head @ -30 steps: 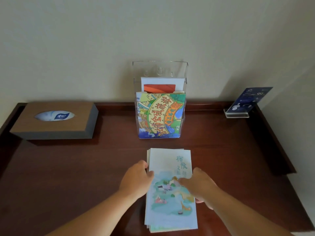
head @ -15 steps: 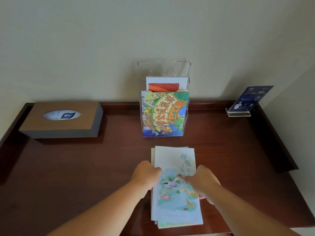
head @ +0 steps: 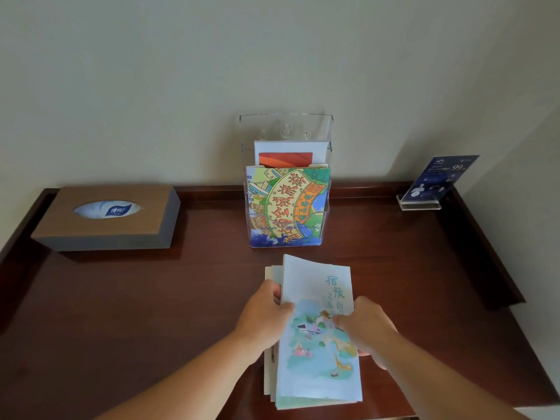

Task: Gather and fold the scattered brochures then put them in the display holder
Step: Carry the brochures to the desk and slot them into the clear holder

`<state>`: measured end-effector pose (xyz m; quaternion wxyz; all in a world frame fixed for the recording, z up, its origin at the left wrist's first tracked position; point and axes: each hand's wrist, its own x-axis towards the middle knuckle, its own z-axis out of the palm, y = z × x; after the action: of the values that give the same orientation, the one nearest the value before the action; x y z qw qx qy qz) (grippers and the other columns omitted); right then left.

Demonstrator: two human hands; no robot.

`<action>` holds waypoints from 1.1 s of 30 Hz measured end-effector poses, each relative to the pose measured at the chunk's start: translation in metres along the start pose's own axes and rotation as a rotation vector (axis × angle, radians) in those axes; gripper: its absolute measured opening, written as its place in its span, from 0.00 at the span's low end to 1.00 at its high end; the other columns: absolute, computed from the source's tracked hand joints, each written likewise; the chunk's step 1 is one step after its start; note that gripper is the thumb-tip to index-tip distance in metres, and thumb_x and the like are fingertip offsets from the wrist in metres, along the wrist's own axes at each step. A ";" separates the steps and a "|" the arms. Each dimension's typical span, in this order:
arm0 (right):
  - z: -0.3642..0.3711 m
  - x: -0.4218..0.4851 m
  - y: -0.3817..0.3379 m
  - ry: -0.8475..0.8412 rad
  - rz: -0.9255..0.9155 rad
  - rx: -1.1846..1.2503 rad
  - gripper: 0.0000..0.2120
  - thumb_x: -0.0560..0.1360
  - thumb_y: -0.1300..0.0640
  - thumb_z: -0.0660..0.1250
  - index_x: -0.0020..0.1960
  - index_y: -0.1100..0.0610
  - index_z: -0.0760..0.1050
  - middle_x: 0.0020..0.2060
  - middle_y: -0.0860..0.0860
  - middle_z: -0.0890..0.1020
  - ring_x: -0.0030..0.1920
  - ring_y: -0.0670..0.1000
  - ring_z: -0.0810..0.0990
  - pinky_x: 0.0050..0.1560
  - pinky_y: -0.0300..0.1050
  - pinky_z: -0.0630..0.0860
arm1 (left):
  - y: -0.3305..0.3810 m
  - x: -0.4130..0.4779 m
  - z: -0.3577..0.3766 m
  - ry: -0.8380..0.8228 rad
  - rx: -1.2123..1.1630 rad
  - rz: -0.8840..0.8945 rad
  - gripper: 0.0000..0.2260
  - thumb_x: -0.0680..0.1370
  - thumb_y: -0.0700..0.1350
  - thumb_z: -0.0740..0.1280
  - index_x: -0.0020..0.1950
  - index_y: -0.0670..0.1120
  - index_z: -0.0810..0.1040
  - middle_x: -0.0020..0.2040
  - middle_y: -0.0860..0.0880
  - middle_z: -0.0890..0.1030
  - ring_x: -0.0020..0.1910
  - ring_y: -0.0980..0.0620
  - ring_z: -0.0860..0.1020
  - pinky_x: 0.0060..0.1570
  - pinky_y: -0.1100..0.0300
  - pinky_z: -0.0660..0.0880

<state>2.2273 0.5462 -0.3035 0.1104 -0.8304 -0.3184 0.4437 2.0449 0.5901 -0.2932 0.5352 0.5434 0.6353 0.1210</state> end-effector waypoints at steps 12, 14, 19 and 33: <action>-0.057 -0.019 -0.050 0.294 -0.554 0.146 0.06 0.77 0.52 0.68 0.47 0.43 0.71 0.41 0.41 0.81 0.40 0.41 0.81 0.37 0.44 0.80 | 0.059 0.007 -0.058 -0.003 -0.236 0.421 0.17 0.79 0.36 0.62 0.57 0.58 0.75 0.53 0.58 0.84 0.53 0.59 0.82 0.52 0.57 0.78; -0.056 -0.018 -0.050 0.296 -0.564 0.146 0.07 0.77 0.53 0.68 0.47 0.43 0.71 0.42 0.40 0.82 0.41 0.39 0.81 0.39 0.44 0.81 | 0.058 0.008 -0.059 0.006 -0.225 0.431 0.18 0.79 0.35 0.61 0.60 0.57 0.75 0.54 0.58 0.83 0.54 0.61 0.81 0.53 0.58 0.78; -0.044 -0.012 -0.037 0.204 -0.516 0.122 0.09 0.78 0.55 0.67 0.55 0.45 0.74 0.45 0.38 0.82 0.45 0.40 0.81 0.45 0.46 0.81 | 0.043 0.005 -0.050 -0.019 -0.183 0.402 0.18 0.80 0.36 0.62 0.63 0.56 0.74 0.57 0.58 0.81 0.56 0.63 0.79 0.49 0.69 0.76; -0.146 -0.027 -0.182 0.379 -0.942 0.237 0.02 0.78 0.58 0.65 0.49 0.52 0.76 0.42 0.46 0.81 0.45 0.55 0.83 0.49 0.62 0.80 | 0.186 0.015 -0.153 0.261 -0.210 0.739 0.09 0.73 0.43 0.66 0.50 0.55 0.78 0.49 0.52 0.85 0.49 0.49 0.84 0.51 0.44 0.78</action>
<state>2.2563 0.6840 -0.1157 0.4471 -0.6448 -0.5794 0.2208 2.0281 0.7385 -0.1036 0.4230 0.6577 0.4440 0.4375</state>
